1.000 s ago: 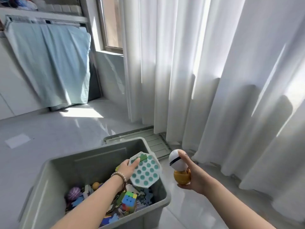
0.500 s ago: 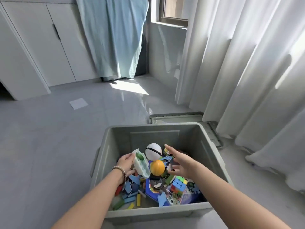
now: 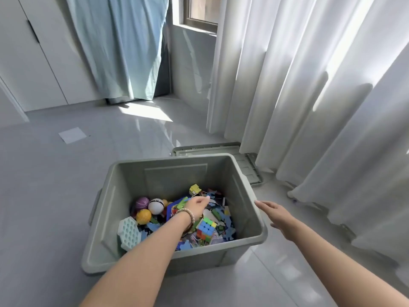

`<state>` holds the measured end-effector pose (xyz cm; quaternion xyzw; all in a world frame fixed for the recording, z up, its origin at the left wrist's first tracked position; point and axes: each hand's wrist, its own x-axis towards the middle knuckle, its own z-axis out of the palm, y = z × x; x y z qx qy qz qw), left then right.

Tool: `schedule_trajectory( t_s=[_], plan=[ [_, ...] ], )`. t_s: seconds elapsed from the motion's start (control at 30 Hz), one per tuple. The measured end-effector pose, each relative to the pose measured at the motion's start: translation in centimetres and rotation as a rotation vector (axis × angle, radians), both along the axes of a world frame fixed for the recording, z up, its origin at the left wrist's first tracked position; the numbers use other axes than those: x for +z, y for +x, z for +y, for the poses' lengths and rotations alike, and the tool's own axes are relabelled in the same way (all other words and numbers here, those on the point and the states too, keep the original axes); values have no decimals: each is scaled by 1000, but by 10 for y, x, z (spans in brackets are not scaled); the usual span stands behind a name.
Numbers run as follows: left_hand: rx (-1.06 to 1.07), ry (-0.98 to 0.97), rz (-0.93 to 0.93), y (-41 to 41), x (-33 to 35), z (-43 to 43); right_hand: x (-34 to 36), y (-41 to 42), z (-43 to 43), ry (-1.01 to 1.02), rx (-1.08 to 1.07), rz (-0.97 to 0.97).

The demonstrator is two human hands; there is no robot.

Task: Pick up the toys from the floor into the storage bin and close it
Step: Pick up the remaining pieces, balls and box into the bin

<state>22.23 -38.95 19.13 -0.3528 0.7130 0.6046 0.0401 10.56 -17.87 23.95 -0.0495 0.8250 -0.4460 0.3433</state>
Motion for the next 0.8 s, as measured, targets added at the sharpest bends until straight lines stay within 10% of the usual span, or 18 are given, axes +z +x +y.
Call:
schedule_trajectory(
  t_s=[0.37,0.8],
  plan=[
    [-177,128,-24,-111,-49,88,-72,-20,38,-219,-166,-429],
    [-186,311,5,-188,-28,187,-66,-81,141,-336,-347,-412]
  ],
)
